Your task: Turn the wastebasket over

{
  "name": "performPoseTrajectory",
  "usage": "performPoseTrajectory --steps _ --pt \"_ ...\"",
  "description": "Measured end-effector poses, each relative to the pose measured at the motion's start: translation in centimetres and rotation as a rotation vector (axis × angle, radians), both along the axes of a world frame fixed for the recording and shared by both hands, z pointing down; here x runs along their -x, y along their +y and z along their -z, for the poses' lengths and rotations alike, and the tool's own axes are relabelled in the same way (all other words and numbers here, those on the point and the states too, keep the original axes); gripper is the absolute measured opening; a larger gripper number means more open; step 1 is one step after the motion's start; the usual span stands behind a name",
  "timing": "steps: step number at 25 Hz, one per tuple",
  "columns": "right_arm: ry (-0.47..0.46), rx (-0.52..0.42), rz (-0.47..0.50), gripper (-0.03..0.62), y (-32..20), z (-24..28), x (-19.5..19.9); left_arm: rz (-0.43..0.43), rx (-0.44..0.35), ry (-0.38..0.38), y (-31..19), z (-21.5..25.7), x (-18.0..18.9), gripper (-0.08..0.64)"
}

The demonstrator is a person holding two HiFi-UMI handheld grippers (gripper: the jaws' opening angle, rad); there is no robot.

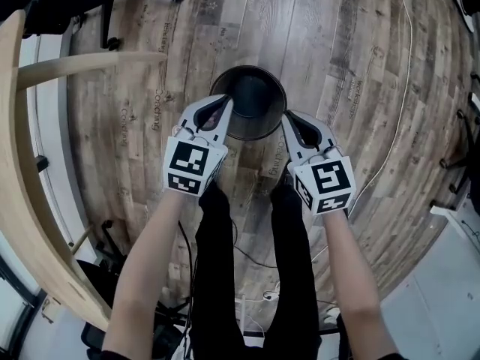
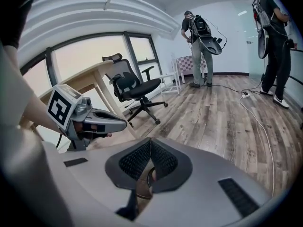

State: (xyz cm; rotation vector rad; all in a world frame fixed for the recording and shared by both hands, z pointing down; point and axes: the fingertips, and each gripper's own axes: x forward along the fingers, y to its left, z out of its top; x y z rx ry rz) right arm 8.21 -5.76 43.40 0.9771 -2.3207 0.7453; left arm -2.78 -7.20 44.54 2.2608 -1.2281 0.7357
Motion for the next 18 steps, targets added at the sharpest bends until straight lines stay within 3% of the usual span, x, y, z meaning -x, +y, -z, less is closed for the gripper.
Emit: performPoseTrajectory --steps 11,18 --pt "0.054 0.016 0.072 0.034 -1.3 -6.1 -0.6 -0.117 0.02 -0.188 -2.0 -7.7 0.4 0.021" --pt "0.062 0.028 0.089 0.034 -1.8 -9.0 -0.3 -0.212 0.057 -0.259 -3.8 -11.9 0.5 0.092"
